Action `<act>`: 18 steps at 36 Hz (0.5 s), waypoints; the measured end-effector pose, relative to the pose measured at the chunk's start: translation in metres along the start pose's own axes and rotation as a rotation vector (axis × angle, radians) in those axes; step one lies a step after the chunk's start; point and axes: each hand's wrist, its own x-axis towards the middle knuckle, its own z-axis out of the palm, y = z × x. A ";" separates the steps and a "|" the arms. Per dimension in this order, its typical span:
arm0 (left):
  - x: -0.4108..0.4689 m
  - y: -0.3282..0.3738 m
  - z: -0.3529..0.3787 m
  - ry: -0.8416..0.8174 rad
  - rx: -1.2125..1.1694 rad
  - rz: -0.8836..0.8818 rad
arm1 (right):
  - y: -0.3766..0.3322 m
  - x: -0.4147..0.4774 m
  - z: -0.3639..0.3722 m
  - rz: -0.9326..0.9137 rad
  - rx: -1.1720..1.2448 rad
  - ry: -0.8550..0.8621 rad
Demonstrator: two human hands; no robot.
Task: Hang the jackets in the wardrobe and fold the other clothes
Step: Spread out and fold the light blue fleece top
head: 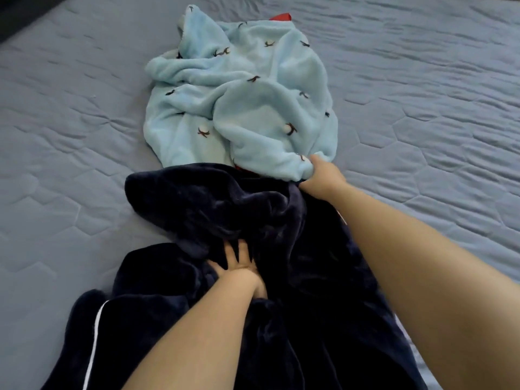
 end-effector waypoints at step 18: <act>-0.049 0.007 0.013 0.421 -0.048 -0.102 | 0.083 -0.161 -0.124 -0.027 -0.427 0.023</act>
